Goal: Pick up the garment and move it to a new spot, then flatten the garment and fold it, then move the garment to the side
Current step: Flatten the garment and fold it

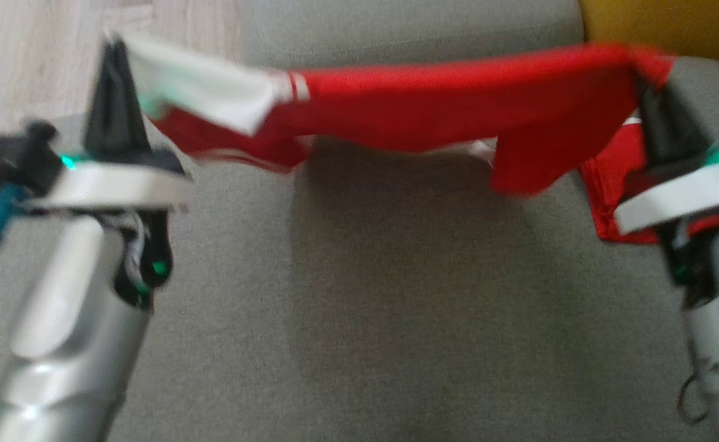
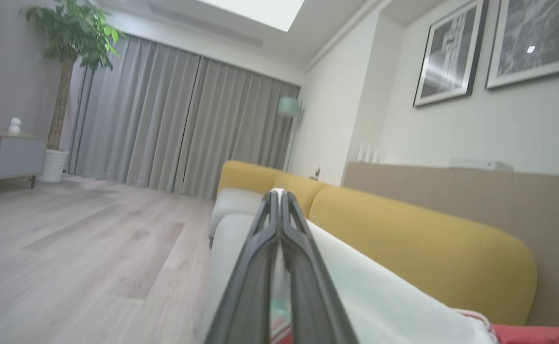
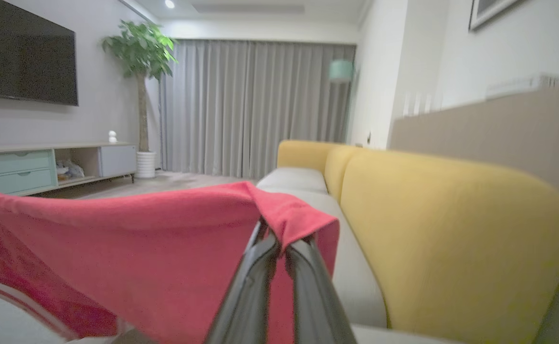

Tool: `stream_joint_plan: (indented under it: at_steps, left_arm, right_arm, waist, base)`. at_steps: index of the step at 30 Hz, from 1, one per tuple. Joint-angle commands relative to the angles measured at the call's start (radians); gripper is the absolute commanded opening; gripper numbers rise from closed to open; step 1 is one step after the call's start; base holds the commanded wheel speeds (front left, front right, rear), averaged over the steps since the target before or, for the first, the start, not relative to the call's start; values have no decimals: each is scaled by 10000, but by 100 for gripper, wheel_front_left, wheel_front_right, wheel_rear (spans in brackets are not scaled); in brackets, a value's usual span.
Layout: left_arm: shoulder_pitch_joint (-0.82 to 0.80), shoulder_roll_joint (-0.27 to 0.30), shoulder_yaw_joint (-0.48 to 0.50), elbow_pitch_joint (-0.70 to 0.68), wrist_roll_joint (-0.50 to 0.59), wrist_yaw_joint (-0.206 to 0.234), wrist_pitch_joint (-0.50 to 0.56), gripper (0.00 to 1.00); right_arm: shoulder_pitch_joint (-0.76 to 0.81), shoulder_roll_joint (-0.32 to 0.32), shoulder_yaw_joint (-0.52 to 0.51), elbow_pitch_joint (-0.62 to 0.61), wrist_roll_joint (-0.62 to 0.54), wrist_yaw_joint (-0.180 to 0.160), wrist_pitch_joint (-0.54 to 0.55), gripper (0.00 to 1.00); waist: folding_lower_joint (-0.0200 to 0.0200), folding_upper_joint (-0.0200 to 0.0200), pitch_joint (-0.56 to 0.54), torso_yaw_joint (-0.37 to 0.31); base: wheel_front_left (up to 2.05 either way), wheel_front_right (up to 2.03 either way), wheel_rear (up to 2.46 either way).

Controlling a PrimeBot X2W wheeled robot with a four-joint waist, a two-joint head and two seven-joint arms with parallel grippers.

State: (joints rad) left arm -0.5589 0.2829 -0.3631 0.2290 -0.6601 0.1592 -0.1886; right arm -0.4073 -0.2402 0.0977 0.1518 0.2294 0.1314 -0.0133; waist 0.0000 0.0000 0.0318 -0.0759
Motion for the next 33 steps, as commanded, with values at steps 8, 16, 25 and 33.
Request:
stream_joint_plan:
  at_steps: [8,16,25,33]
  left_arm:
    - [-953,627,1361,-3131,-441,890,645,0]
    - [-1143,1455,1822,-4406,-690,1203,1800,0]
    - [-4891,1651,1466,-579,-528,390,2340,0]
    - [-7890,1293,1402,2767,-59,-193,1055,0]
  right_arm:
    - [-616,-988,-145,-3409,141,-7,1059,0]
    - [-575,-1159,-476,-4441,64,-7,1984,0]
    - [-4723,-1716,1041,-767,216,-7,1609,0]
    - [-8316,-1341,1749,3527,-726,-7,-116,0]
  waist:
    - [0,0,-259,154]
    - [0,0,712,303]
    - [0,0,2832,243]
    - [0,0,3378,574]
  base:
    - [0,0,0]
    - [0,0,0]
    - [0,0,0]
    - [0,0,0]
